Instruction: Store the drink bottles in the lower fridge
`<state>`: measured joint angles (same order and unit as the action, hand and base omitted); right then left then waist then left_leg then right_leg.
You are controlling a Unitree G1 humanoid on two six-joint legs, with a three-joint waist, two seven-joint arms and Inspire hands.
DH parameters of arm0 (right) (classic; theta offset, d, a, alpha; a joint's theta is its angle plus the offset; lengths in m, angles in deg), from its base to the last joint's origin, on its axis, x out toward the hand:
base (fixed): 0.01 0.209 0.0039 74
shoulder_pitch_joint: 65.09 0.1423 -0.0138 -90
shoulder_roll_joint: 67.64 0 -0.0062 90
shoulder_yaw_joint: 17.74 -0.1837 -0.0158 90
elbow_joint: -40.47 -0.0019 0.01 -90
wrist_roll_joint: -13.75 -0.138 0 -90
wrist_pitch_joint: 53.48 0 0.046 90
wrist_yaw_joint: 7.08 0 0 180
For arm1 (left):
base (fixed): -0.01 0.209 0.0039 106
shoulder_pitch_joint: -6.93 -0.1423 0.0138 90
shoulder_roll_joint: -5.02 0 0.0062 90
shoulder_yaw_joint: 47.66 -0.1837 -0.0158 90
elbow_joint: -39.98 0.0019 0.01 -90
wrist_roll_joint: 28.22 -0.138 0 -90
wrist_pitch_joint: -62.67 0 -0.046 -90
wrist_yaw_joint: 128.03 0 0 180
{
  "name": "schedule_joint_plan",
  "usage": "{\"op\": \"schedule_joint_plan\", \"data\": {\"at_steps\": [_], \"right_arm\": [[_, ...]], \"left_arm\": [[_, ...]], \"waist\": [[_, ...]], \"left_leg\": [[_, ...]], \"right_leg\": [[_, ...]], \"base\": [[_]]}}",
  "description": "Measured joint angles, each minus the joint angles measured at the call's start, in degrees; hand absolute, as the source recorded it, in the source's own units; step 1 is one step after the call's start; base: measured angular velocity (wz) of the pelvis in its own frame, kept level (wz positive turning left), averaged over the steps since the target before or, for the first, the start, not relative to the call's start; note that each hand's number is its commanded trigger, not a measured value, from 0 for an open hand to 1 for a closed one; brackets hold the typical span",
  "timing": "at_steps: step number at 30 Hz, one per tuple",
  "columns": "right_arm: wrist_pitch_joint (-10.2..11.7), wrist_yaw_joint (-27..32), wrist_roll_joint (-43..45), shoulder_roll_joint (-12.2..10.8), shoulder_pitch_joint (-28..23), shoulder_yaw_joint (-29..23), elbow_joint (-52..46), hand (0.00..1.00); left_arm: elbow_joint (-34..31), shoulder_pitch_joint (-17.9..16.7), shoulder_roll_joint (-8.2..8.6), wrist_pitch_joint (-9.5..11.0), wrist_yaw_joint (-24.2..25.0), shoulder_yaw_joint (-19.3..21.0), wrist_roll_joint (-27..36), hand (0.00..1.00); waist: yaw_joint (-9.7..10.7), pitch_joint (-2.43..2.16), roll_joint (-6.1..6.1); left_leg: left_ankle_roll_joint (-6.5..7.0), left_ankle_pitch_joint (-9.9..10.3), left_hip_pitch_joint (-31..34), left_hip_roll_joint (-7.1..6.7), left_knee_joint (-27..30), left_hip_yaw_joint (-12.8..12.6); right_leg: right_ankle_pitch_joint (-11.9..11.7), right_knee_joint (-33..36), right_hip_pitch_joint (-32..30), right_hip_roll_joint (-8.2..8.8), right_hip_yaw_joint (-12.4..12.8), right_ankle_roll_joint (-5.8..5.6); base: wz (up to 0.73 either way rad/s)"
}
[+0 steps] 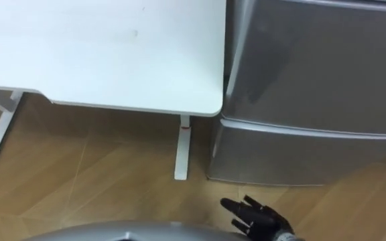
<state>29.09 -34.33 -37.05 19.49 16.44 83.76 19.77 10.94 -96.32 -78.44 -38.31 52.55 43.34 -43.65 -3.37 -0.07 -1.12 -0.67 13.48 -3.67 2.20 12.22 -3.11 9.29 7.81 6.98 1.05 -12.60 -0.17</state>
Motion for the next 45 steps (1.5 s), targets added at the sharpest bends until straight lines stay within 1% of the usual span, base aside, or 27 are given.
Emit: {"op": "schedule_joint_plan", "data": {"at_steps": [2,3,4,6,8,9,14,17,19,24,29,37,39,45], "right_arm": [[-0.09,0.64,1.98,-0.12,-0.58,-1.56,0.12,0.0],[-0.11,1.25,4.74,-0.17,-0.63,-2.27,0.99,0.0],[-0.09,1.68,6.22,-0.22,-0.5,-2.79,1.54,0.0],[0.26,3.89,13.65,-0.27,0.06,-4.46,3.04,0.0],[0.31,5.27,15.61,-0.71,0.81,-5.23,3.85,0.0],[0.31,6.09,16.47,-0.79,1.17,-5.36,4.14,0.0],[-0.11,8.69,18.17,-1.23,1.67,-6.7,4.53,0.0],[-0.1,8.98,19.92,-1.48,1.67,-8.45,4.54,0.0],[-0.1,9.0,19.96,-1.49,1.67,-8.55,4.54,0.0],[0.44,9.78,23.37,-1.65,1.76,-9.52,4.48,0.0],[0.33,11.46,24.43,-2.04,2.11,-10.22,4.51,0.0],[-0.17,11.65,26.13,-2.03,2.92,-9.8,4.5,0.0],[-0.14,11.76,26.11,-2.03,2.89,-9.82,4.5,0.0],[0.09,12.15,26.11,-2.03,2.82,-9.96,4.5,0.0]], "left_arm": [[-0.02,-0.02,0.0,-0.1,0.08,0.11,-0.05,0.0],[0.1,-0.05,0.0,-0.2,0.08,0.33,-0.1,0.0],[0.31,-0.05,-0.01,-0.2,0.08,0.34,-0.1,0.0],[1.45,0.01,0.0,-0.36,0.08,0.58,-0.16,0.0],[2.09,0.1,0.01,-0.68,0.08,0.9,-0.15,0.0],[2.3,0.24,0.0,-1.24,0.07,0.92,-0.15,0.0],[3.14,0.75,0.0,-2.47,0.05,1.46,-0.67,0.0],[3.11,0.5,-0.06,-2.44,0.12,2.41,-1.13,0.0],[3.11,0.61,-0.03,-2.43,0.18,2.76,-1.15,0.0],[3.25,1.14,-0.01,-2.68,0.21,3.36,-1.68,0.0],[3.3,1.63,0.03,-2.81,0.19,3.36,-1.68,0.0],[3.12,2.21,0.04,-3.41,0.9,3.26,-1.6,0.0],[2.99,2.5,0.04,-3.7,1.16,3.28,-1.68,0.0],[3.0,3.78,-0.01,-3.42,1.14,3.33,-2.79,0.0]], "waist": [[0.32,0.09,-0.19],[0.64,0.06,-0.17],[0.68,0.17,-0.41],[1.14,0.2,-0.46],[1.34,0.21,-0.51],[1.44,0.17,-0.56],[1.65,0.17,-0.76],[1.81,0.17,-0.74],[1.83,0.18,-0.74],[1.72,0.22,-0.65],[1.76,0.29,-0.73],[1.67,0.31,-0.91],[1.69,0.3,-0.87],[1.78,0.3,-0.79]], "left_leg": [[-0.04,-0.03,-0.04,0.0,0.02,-0.05],[-0.05,-0.05,-0.04,-0.03,0.08,-0.05],[-0.05,-0.05,-0.03,-0.05,0.09,-0.12],[-0.04,-0.05,-0.05,-0.06,0.11,-0.76],[-0.04,-0.05,-0.06,0.0,0.1,-1.19],[-0.04,-0.05,-0.15,0.0,0.08,-1.24],[-0.04,-0.05,-1.18,-0.08,-0.02,-1.28],[-0.04,-0.05,-1.03,-0.07,-0.01,-1.33],[-0.04,-0.05,-1.07,-0.09,-0.12,-1.4],[-0.04,-0.05,-2.23,-0.14,-0.84,-1.48],[-0.04,-0.05,-2.94,-0.21,-1.32,-1.45],[-0.05,-0.04,-2.91,-0.21,-1.58,-1.52],[-0.05,-0.04,-2.97,-0.22,-1.52,-1.74],[-0.05,-0.04,-3.06,-0.2,-1.49,-2.28]], "right_leg": [[0.0,0.0,-0.02,-0.02,0.11,0.0],[0.01,-0.04,-0.01,-0.05,0.76,0.01],[0.01,-0.12,-0.03,-0.07,1.03,0.02],[0.07,-0.19,-0.12,-0.07,1.48,0.08],[0.1,-0.24,-0.35,-0.11,1.68,0.11],[0.1,-0.25,-0.54,-0.1,1.71,0.11],[0.12,-0.91,0.51,-0.1,1.74,0.08],[0.12,-0.99,0.36,-0.1,1.82,0.09],[0.13,-1.08,0.38,-0.08,1.86,0.07],[0.24,-1.1,0.97,-0.16,2.99,0.01],[0.47,-1.07,1.38,-0.13,3.18,-0.01],[0.61,-1.09,0.9,-0.18,3.35,0.03],[0.6,-1.09,0.84,-0.22,3.9,0.04],[0.6,-0.97,0.85,-0.23,4.28,0.04]], "base": [[0.0],[0.0],[-0.04],[-0.07],[-0.09],[-0.06],[0.0],[0.0],[0.0],[-0.05],[0.0],[0.0],[-0.07],[-0.03]]}}
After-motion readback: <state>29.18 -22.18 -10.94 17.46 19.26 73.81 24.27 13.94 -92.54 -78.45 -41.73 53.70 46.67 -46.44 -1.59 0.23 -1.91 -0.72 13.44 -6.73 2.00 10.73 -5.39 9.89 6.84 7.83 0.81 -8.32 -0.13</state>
